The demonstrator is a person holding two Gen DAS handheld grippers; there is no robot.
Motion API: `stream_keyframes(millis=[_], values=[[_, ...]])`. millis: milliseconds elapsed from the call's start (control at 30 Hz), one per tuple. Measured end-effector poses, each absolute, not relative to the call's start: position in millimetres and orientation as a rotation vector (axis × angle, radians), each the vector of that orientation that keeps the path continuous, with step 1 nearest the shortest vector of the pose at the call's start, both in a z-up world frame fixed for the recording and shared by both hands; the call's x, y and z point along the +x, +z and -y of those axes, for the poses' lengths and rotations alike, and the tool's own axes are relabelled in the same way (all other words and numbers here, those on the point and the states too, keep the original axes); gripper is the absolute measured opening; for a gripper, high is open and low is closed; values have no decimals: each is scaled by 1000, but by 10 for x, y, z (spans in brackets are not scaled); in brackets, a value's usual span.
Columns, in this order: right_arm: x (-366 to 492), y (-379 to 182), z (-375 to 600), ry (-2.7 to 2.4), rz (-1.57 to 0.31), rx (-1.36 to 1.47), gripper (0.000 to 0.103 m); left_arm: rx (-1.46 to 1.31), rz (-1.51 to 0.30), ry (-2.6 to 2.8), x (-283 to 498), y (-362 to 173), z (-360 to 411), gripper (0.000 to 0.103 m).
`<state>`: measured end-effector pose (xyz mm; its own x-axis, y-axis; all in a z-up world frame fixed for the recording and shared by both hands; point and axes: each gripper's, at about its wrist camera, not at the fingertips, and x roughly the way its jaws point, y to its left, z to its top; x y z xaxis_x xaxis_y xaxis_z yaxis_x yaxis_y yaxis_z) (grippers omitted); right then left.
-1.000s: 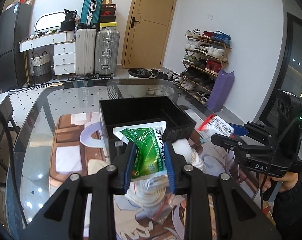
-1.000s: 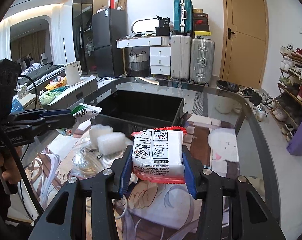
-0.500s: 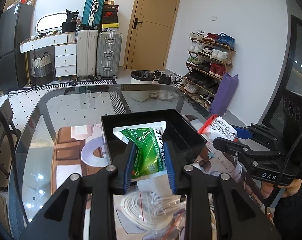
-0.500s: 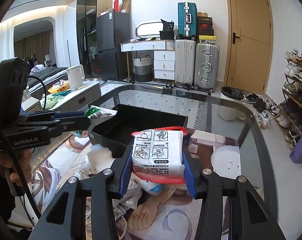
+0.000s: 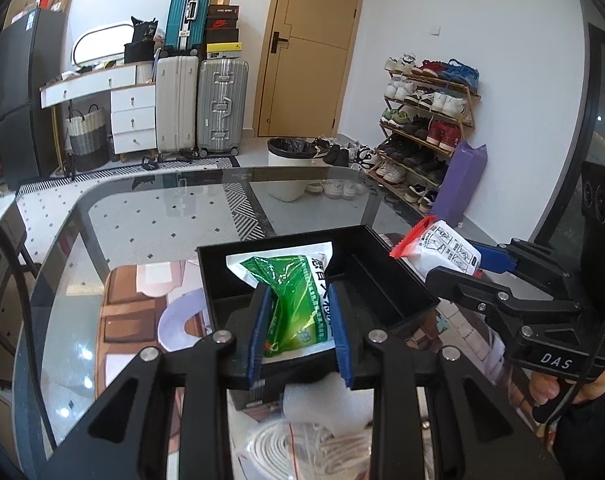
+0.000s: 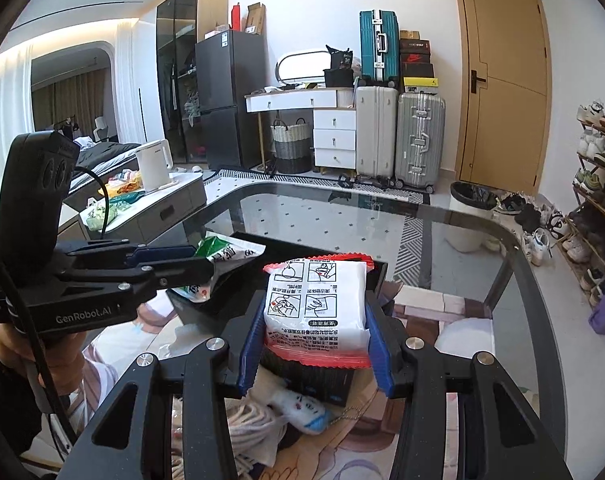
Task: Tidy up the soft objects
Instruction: 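Carry the green packet with the left tool while the right tool carries the white packet to the box, then open the left tool over the box while the right tool releases the white packet inside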
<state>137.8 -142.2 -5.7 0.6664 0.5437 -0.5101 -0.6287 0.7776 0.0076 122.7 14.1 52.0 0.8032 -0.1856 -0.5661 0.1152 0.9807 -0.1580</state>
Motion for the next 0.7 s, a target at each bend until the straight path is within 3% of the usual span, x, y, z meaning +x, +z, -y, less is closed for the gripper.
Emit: stream_keyframes(millis=[500,700], values=[[1604,-183,1267,672,-539,-191,46,-87,-645,-140,1439,418,-54,30],[1583,-161,1277,650,-511,-188,56,-70,-639,-127,1366,473,-46,47]])
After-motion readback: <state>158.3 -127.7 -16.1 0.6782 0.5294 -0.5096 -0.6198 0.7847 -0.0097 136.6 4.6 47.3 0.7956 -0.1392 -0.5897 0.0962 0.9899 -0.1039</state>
